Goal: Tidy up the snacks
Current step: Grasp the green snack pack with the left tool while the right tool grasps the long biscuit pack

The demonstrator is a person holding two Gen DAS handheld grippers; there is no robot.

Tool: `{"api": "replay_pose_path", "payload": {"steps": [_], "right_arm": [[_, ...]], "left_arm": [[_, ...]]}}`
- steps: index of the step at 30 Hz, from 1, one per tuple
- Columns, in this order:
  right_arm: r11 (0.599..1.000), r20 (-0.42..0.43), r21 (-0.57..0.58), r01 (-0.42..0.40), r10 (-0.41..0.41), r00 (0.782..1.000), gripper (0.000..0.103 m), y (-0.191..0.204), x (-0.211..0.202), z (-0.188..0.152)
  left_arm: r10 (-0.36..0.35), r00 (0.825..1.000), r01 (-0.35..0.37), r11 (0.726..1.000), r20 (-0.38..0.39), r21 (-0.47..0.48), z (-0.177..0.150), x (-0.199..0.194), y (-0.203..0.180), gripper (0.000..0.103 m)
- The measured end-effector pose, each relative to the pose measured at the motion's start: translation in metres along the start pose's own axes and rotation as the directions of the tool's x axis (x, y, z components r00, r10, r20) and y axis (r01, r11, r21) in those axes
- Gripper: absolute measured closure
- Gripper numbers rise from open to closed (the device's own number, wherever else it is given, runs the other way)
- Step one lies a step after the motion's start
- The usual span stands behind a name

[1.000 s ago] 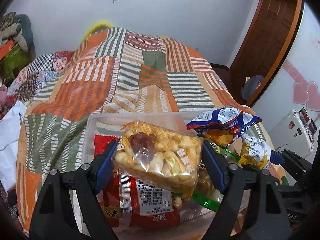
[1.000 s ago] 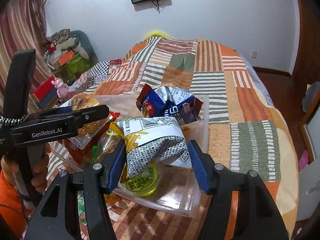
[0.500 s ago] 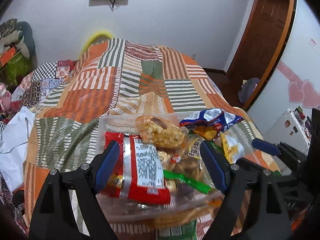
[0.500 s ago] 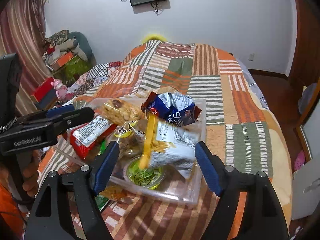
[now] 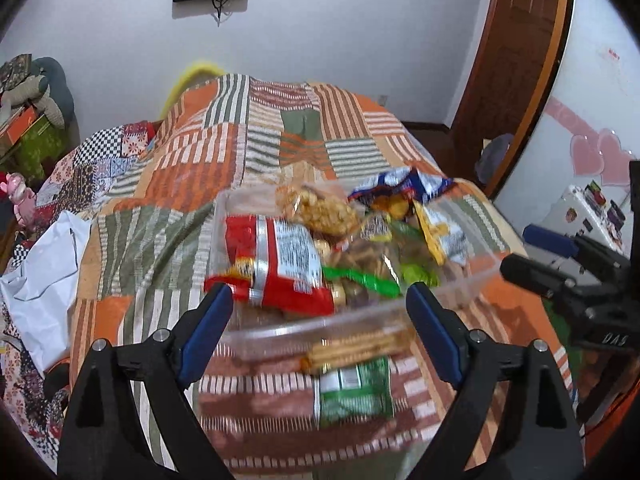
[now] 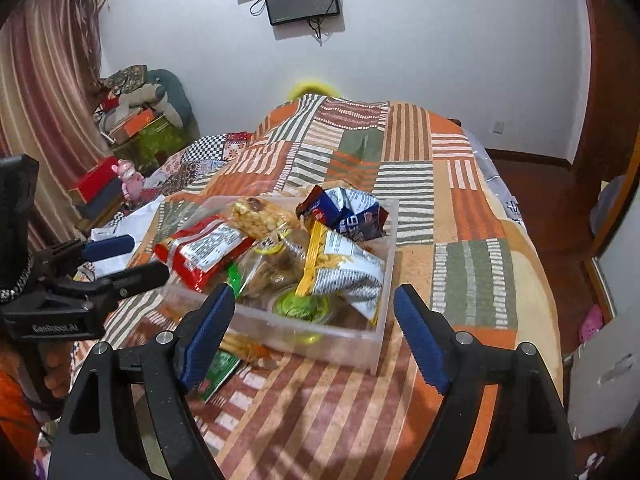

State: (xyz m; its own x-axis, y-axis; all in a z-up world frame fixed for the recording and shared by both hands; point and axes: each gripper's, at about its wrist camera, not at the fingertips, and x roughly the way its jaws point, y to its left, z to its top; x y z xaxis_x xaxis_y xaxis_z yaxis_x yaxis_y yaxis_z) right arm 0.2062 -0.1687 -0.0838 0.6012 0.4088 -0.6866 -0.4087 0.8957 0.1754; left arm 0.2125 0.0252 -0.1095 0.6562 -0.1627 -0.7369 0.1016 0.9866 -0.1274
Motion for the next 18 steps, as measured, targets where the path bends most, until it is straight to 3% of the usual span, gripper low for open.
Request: {"api": "replay_pose_path", "payload": {"steps": [7,18], "right_arm": [[1.0,-0.022,-0.009,-0.008,0.008,1.0,0.024,0.001,-0.003,-0.013],[0.999,-0.084,0.018,-0.039,0.04,0.996,0.024,-0.002,0.004,-0.032]], "left_arm": [[-0.031,0.995,0.029,0.999,-0.098,-0.022,-0.029,0.019,-0.005,0.014],[-0.075,0.97,0.056,0.995,-0.231,-0.088,-0.067,0.064,-0.013,0.014]]}}
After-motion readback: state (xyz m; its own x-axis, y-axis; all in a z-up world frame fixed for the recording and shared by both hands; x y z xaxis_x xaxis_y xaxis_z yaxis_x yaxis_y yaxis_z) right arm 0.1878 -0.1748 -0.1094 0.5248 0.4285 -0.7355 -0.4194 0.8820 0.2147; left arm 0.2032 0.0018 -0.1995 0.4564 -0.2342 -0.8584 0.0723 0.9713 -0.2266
